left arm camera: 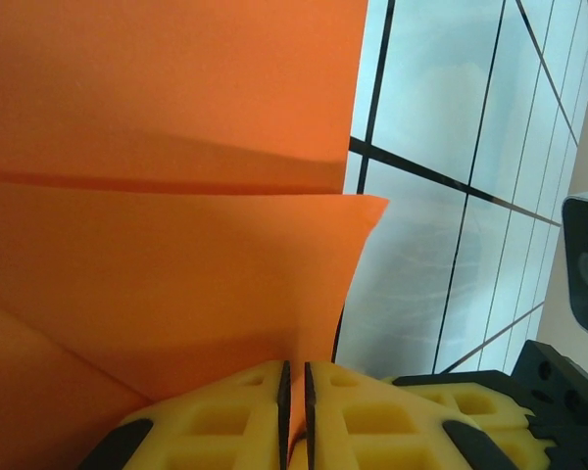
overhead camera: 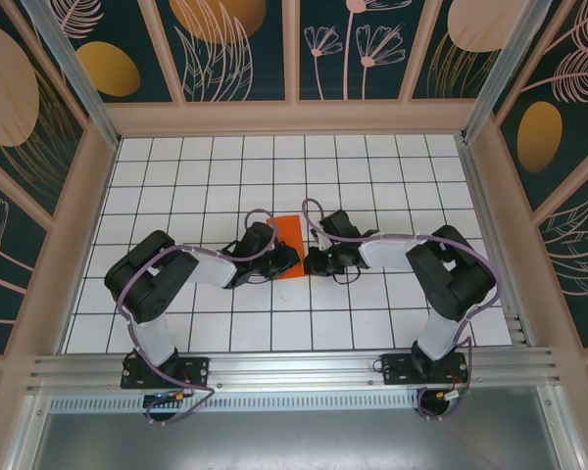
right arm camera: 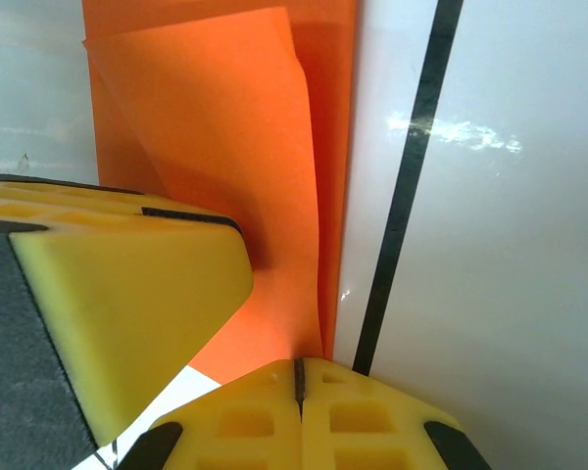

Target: Fold a paper plane with a square sheet of paper (pick it up from the middle)

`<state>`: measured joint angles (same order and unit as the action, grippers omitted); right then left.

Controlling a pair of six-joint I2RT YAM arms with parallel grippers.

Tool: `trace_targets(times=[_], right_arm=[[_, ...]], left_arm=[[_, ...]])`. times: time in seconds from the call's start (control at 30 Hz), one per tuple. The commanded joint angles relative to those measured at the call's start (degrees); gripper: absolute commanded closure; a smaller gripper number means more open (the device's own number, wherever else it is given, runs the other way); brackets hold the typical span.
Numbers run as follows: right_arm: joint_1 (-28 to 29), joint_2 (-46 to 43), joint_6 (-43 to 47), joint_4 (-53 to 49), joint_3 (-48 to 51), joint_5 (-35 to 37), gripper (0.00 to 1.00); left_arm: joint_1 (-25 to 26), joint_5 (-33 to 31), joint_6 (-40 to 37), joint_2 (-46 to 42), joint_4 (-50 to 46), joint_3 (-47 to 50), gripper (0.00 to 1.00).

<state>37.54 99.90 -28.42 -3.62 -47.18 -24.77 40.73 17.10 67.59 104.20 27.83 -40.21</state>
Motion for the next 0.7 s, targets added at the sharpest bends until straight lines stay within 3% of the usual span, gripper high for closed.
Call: trace_targets(times=[0.0,0.67], right_arm=[[-0.7,2.6,0.4,-9.3,3.6,6.4,1.00],[-0.7,3.5,1.3,-11.6,3.8,10.3,1.00]], left_arm=[[-0.1,-2.5,-2.1,1.4,-3.6,-1.2,0.85],[-7.7,-3.6,-9.4,2.2,-9.3,-3.1,0.83]])
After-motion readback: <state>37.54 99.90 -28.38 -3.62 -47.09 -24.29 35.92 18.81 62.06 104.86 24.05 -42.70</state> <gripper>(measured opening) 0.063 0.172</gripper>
